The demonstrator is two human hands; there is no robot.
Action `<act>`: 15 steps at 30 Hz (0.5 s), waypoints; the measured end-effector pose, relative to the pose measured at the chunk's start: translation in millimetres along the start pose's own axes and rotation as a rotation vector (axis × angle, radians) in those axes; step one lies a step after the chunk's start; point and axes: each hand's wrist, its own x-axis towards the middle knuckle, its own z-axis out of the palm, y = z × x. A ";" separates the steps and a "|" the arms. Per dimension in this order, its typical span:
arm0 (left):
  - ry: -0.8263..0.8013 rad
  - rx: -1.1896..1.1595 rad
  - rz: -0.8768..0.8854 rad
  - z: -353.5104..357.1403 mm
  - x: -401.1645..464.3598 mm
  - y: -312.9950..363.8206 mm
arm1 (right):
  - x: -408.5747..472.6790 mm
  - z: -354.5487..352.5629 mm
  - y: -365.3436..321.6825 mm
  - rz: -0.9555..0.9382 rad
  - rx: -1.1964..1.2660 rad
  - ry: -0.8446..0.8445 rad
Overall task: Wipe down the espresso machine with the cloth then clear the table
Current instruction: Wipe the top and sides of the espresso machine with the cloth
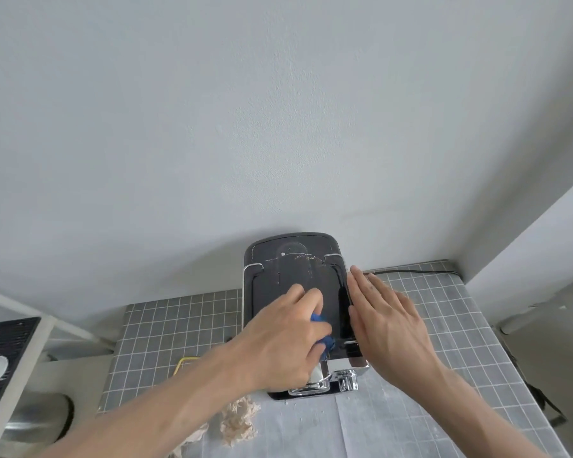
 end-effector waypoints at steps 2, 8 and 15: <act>0.024 0.058 0.024 -1.7 1.4 0.5 | -1.0 -1.6 -1.6 0.010 -0.002 0.003; 0.101 0.320 -0.167 -13.1 56.3 -50.7 | -2.6 -8.8 -6.4 0.038 -0.008 -0.031; 0.123 0.134 -0.077 -10.3 53.8 -79.9 | -2.4 -9.9 -8.1 0.057 0.019 -0.075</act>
